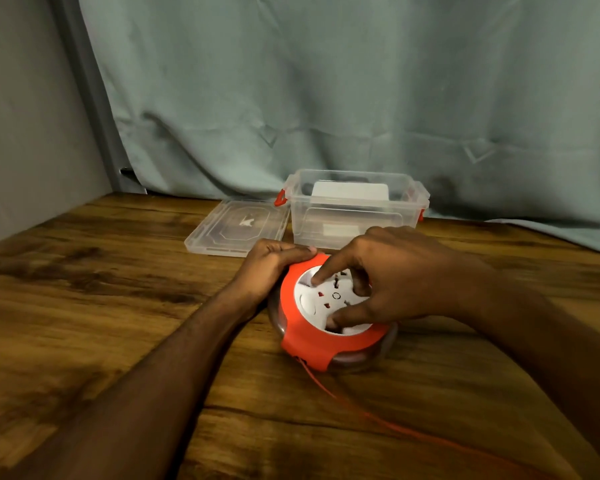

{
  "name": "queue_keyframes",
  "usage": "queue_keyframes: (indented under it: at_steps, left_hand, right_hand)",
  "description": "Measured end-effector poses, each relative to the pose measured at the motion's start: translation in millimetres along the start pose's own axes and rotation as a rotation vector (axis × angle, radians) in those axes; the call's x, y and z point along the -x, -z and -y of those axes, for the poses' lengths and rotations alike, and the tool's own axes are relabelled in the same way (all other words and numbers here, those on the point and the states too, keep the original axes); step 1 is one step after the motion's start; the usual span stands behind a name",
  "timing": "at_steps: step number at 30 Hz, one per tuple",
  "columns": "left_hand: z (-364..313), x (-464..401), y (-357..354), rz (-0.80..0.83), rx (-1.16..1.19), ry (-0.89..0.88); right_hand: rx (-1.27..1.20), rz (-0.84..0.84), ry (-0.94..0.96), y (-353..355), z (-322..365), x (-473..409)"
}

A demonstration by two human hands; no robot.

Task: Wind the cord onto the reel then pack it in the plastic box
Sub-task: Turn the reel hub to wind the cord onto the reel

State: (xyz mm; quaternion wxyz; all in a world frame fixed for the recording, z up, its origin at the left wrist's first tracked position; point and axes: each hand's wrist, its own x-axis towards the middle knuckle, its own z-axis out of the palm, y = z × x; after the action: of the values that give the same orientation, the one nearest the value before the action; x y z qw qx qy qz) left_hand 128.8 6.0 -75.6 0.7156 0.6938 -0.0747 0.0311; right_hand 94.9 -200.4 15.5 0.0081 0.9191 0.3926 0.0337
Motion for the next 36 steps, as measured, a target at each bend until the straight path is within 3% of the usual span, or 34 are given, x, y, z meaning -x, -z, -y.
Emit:
queue_keyframes:
  at_steps: [12, 18, 24, 36]
  left_hand:
    - [-1, 1, 1, 0.003, -0.027, 0.018]
    - [-1, 1, 1, -0.013, -0.014, 0.006]
    - [-1, 1, -1, -0.026, -0.034, -0.01]
    - [-1, 0, 1, -0.016, -0.063, -0.004]
  right_hand:
    - [-0.175, -0.138, -0.358, -21, 22, -8]
    - [-0.111, -0.019, -0.134, 2, 9, -2]
    - [-0.204, 0.186, 0.097, 8, -8, 3]
    - [-0.273, 0.189, 0.106, 4, -3, 2]
